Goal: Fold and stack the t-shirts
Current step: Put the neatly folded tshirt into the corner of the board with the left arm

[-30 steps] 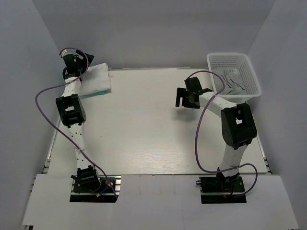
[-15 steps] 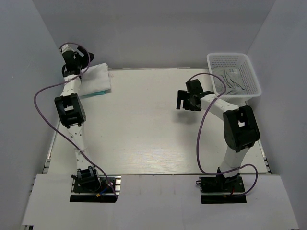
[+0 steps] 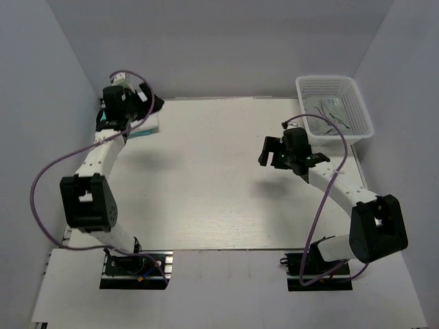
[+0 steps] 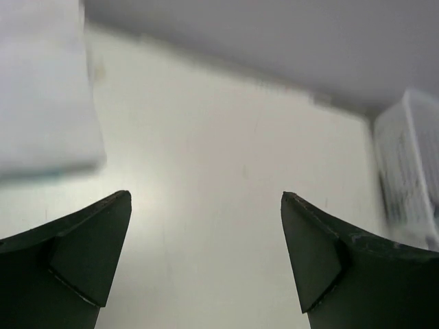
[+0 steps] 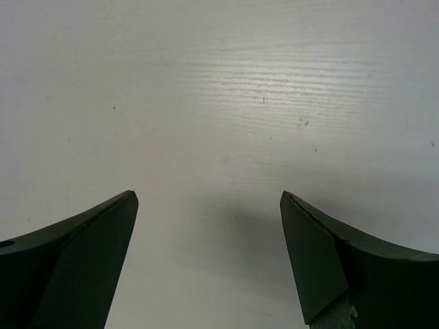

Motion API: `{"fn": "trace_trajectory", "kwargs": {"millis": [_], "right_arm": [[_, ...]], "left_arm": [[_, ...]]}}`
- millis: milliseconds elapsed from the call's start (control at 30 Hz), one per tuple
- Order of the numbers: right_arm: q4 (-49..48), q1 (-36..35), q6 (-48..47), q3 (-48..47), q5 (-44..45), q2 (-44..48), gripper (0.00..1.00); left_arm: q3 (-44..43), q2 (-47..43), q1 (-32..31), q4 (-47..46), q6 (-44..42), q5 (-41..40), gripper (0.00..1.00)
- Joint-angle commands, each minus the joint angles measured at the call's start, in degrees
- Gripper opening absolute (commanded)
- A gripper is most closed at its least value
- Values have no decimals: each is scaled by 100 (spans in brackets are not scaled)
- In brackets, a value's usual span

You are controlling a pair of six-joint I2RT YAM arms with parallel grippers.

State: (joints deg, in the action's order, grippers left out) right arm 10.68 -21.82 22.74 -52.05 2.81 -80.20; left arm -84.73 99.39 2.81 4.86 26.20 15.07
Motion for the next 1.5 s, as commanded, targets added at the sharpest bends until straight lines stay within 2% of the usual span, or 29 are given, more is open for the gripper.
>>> {"fn": "trace_trajectory", "kwargs": {"millis": [0,67,133,200,333,400,633,700,833,900,1133,1300,1433,1467], "right_arm": [[-242,-6,-15,309,-176,469,90],[-259,-6,-50,458,-219,628,90],[-285,12,-103,529,-219,664,90],[-233,12,-121,538,-228,664,90],[-277,12,-147,547,-193,681,90],[-277,20,-182,521,-175,647,90],[-22,29,-288,127,176,173,90],[83,20,-297,-6,281,14,90],[75,38,-314,-147,325,-223,90],[118,38,-349,-252,343,-364,90],[75,20,-358,-534,282,-751,90],[75,47,-358,-665,238,-892,90],[58,38,-323,-710,150,-971,90],[66,38,-306,-727,150,-1006,90]], "left_arm": [[1702,-1399,18,357,-203,-478,100],[2247,-1825,70,865,-282,-1144,100],[2451,-2142,245,1539,-108,-1802,100],[2584,-2144,307,1754,61,-2443,100],[2392,-1732,641,1536,61,-2220,100],[2067,-1111,896,1386,-131,-1861,100],[-48,649,1371,1491,-343,-1482,100],[-507,1160,1476,1491,-395,-1314,94],[-1184,1819,1530,1587,-396,-1314,90],[-1448,2117,1582,1666,-396,-1183,90],[-1503,2444,1635,1597,-396,-1041,80],[-1441,2646,1687,1535,-334,-927,63],[-1441,2646,1688,1421,-282,-848,38],[-1441,2646,1688,1360,-282,-848,22]]}}
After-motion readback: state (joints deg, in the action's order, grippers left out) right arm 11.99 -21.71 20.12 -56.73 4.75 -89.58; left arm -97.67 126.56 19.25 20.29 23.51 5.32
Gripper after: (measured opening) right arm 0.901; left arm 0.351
